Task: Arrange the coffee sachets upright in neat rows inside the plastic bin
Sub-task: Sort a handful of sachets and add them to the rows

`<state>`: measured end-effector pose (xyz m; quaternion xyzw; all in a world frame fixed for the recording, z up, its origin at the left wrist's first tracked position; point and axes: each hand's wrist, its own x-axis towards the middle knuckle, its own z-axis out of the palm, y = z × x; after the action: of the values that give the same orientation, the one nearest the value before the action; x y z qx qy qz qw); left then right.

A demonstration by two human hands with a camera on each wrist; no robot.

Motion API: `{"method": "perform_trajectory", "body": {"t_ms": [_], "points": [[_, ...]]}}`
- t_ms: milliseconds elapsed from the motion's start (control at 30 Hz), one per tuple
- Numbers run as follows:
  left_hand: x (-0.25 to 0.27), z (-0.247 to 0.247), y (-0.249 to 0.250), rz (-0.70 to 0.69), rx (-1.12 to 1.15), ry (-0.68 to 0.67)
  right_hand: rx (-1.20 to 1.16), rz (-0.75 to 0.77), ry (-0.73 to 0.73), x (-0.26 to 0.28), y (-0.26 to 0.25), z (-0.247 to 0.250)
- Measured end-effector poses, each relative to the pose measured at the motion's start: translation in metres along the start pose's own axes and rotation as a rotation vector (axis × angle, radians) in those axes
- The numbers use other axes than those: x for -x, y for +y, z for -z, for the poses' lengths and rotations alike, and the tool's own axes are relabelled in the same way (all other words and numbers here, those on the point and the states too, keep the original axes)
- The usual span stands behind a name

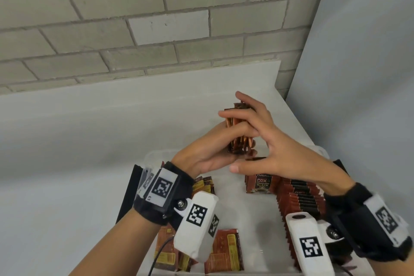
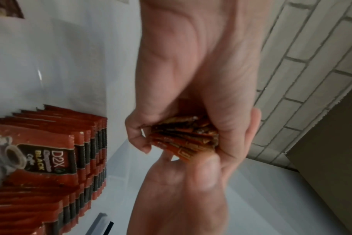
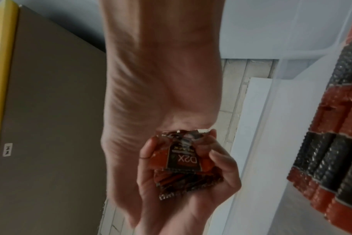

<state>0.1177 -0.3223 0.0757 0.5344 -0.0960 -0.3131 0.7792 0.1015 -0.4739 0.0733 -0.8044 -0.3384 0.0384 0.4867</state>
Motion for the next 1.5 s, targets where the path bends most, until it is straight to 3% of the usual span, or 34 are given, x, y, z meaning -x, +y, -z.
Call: {"method": "perform_trajectory", "body": {"t_ms": [133, 300, 533, 933, 1133, 1367, 1500], "points": [[0.001, 0.002, 0.001, 0.010, 0.061, -0.025, 0.074, -0.068, 0.099, -0.001, 0.003, 0.004], [-0.005, 0.005, 0.003, 0.045, 0.206, 0.006, 0.110, -0.130, 0.094, 0.001, 0.002, 0.007], [-0.005, 0.009, 0.003, 0.096, 0.177, -0.043, 0.128, -0.251, 0.134, 0.002, -0.013, 0.011], [0.002, -0.002, 0.007, 0.117, 0.182, -0.176, 0.221, -0.322, 0.223, 0.019, -0.046, 0.018], [0.000, -0.005, 0.004, 0.120, 0.304, -0.086, 0.265, -0.372, 0.373, 0.026, -0.053, 0.025], [-0.006, -0.007, -0.006, 0.070, 0.302, -0.092, 0.375, -0.387, 0.223, 0.028, -0.052, 0.034], [-0.007, -0.008, -0.012, -0.041, 0.286, -0.065, 0.358, -0.488, 0.253, 0.036, -0.049, 0.046]]}}
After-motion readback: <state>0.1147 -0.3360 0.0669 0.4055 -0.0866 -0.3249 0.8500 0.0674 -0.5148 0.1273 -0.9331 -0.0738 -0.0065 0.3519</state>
